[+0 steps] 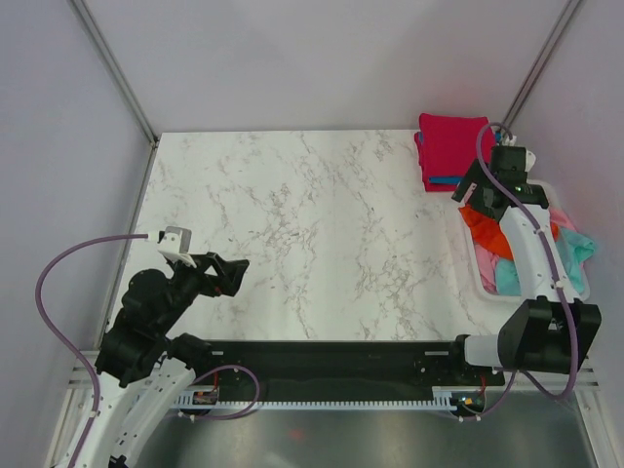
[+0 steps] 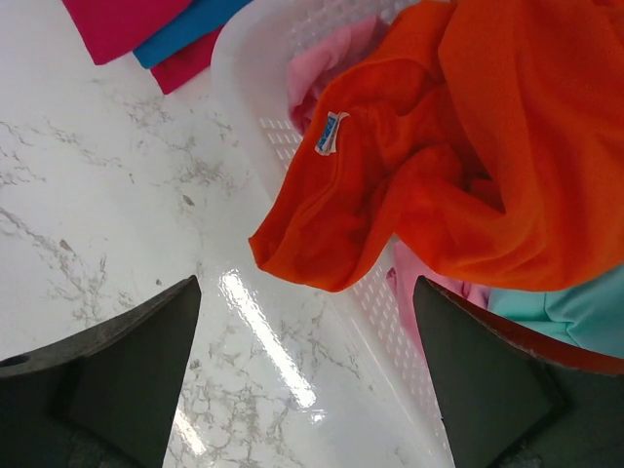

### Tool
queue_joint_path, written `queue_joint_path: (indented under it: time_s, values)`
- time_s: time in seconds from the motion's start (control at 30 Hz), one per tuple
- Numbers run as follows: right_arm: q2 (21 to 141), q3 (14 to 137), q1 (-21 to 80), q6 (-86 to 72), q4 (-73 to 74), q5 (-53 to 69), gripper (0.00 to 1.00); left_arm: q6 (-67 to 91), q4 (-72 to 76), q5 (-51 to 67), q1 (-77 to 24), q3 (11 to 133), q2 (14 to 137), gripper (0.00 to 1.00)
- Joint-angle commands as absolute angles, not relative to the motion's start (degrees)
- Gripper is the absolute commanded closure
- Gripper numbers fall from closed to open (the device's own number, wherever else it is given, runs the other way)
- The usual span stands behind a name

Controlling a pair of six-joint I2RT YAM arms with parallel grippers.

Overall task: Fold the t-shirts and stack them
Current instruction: Grab the tshirt from the pile, then move the tshirt to the center of the board

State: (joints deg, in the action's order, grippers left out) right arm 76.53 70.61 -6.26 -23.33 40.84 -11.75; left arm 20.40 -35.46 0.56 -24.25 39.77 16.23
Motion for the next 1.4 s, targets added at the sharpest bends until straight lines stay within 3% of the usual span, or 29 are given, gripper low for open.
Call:
queue_joint_path:
  time_s: [0.0,0.1,0.4,0.5,0.53,0.6,0.63,0.67,0.83,1.03,1.07,1.17,1.23,1.37]
  values:
    - [78.13,68.92,-7.12,-23.03,37.46,-11.51,0.02,18.37,-33.84,0.96,-24.52,39.64,16.0,0.0]
    - [80.41,68.12,-8.43,-22.33,35.69,-10.55,0.05,18.37,-33.93,1.05,-24.52,39.55,16.35,0.0]
    - [84.9,66.36,-9.14,-21.45,30.41,-5.8,0.29,18.37,-33.84,0.97,-24.52,39.46,16.7,0.0]
    - [85.78,66.44,-9.05,-20.92,29.88,-3.87,0.49,18.37,-33.84,0.97,-24.52,39.38,16.61,0.0]
    - [85.78,66.45,-9.14,-20.74,29.97,-3.61,0.65,18.37,-33.84,0.97,-24.52,39.38,16.61,0.0]
    - [85.43,66.53,-9.14,-20.74,29.62,-3.25,0.77,18.37,-33.75,0.88,-24.52,39.38,16.7,0.0]
    - [85.34,66.62,-9.05,-20.57,29.71,-3.08,0.92,18.37,-33.84,0.88,-24.52,39.38,16.79,0.0]
    - [85.17,67.06,-9.05,-20.57,29.62,-2.03,1.0,18.37,-33.84,0.97,-24.43,39.38,16.79,0.0]
    - [82.45,75.3,-5.39,-20.22,32.51,5.7,1.0,17.84,-33.92,1.4,-24.43,39.38,16.7,0.0]
    - [85.59,114.11,17.26,-16.78,41.92,10.97,1.0,17.67,-33.75,1.76,-24.26,39.38,16.79,0.0]
    - [87.95,125.74,20.1,-16.87,42.01,11.07,1.0,17.67,-33.75,1.76,-24.26,39.38,16.87,0.0]
    - [90.96,141.19,26.7,-16.44,41.49,6.86,1.0,17.67,-33.84,1.41,-24.26,39.38,16.79,0.0]
    - [89.57,139.59,26.81,-15.82,37.46,1.89,1.0,17.75,-33.84,1.23,-24.26,39.29,16.61,0.0]
    - [84.65,122.93,26.72,-13.63,35.07,-15.7,1.0,17.75,-34.01,0.79,-24.26,39.29,16.26,0.01]
